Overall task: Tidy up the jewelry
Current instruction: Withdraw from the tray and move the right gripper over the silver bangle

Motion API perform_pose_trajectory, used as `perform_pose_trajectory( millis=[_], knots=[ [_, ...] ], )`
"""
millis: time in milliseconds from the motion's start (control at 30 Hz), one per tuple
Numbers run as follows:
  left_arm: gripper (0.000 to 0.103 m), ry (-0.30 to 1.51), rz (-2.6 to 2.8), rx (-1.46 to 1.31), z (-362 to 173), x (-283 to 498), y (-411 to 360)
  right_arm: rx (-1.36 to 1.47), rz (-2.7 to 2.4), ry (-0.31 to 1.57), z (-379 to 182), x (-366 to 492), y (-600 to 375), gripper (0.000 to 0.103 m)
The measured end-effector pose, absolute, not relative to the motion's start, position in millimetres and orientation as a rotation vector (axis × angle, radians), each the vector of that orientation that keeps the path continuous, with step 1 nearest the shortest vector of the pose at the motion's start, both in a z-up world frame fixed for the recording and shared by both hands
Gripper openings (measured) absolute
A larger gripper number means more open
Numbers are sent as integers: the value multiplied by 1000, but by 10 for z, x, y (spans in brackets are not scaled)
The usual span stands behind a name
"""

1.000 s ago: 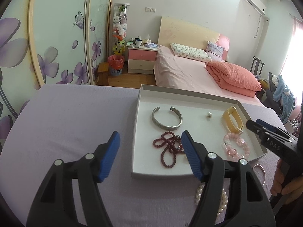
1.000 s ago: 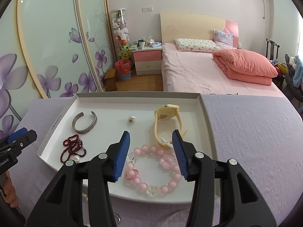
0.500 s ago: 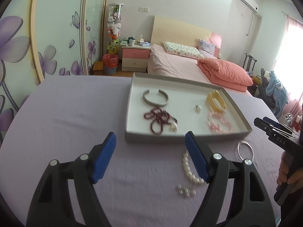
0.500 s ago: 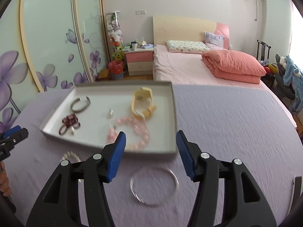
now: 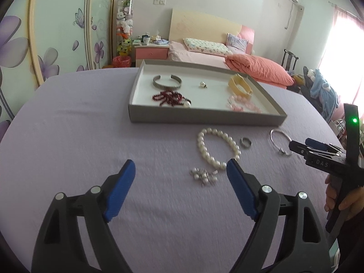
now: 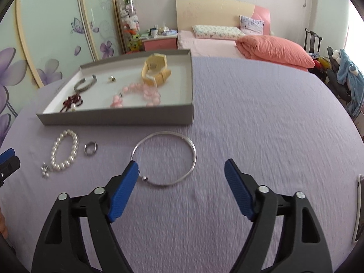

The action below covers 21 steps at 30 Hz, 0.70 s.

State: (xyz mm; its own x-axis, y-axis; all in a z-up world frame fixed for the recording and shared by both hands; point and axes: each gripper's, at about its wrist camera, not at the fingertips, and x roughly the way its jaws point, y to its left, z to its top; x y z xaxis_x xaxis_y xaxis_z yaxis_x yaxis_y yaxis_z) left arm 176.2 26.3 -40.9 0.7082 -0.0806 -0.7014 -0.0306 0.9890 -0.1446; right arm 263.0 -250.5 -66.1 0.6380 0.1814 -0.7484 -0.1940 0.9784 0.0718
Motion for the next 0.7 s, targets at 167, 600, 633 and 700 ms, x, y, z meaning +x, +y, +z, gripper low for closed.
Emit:
perform_pose_trajectory(
  millis=[167,600,633,700],
  knots=[
    [82,798,-42,-147,-482,1716,220,-45,206,883,-737,2631,-2441,86],
    [82,808,-58,-159,-535,1703,202,-43,187,931,-806,2760,-2304,93],
    [82,808,-59,-160,-544,1698,199,-41,182,931,-806,2781,-2290,93],
    [82,810,-62,-161,-552,1696,198,-38,179,931,-805,2815,-2279,93]
  ],
)
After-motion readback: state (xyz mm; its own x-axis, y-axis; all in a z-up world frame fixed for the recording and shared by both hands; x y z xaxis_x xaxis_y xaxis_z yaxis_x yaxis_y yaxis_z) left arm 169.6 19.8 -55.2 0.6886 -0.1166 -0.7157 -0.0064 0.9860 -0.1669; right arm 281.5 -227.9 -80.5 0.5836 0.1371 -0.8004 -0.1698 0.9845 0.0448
